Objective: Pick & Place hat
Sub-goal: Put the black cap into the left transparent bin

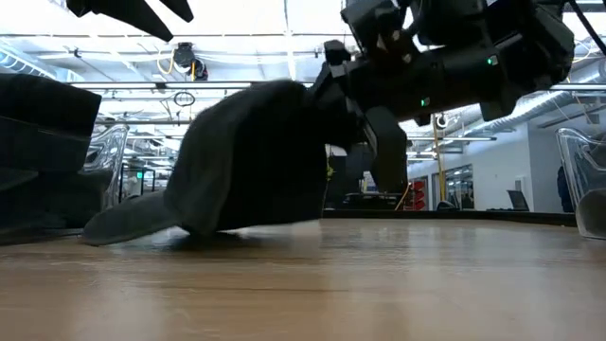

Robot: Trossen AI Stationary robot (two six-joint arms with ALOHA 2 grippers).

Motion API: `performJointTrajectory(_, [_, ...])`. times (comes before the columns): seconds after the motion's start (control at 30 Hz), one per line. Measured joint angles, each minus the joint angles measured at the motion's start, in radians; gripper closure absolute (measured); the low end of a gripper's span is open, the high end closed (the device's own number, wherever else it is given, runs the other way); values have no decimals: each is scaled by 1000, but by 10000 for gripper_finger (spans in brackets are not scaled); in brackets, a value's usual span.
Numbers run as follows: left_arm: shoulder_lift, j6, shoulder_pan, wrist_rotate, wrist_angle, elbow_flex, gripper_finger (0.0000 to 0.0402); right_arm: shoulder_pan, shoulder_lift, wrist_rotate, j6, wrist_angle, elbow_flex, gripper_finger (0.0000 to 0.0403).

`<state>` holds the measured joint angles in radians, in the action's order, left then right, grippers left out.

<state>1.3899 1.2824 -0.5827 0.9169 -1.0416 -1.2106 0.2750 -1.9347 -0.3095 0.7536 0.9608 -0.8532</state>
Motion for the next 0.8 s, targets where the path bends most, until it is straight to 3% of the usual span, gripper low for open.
performJointTrajectory(0.07, [0, 3, 0, 0, 0, 0, 158, 8, 6, -1, 7, 19, 0, 391])
performJointTrajectory(0.27, [0, 3, 0, 0, 0, 0, 158, 42, 148, 55, -62, -94, 0, 401])
performJointTrajectory(0.4, [0, 15, 10, 0, 2, 0, 158, 55, 303, 242, -157, -234, 0, 402])
performJointTrajectory(0.5, [0, 49, 23, -20, 43, 0, 158, 51, 422, 444, -236, -317, 0, 402])
performJointTrajectory(0.63, [0, 21, 72, -214, 198, 1, 159, 31, 551, 714, -330, -396, 0, 402])
performJointTrajectory(0.7, [5, -115, 105, -333, 351, 16, 165, 25, 605, 798, -351, -413, 0, 402])
performJointTrajectory(0.8, [7, -343, 143, -505, 646, 66, 187, 28, 667, 839, -357, -418, 0, 402])
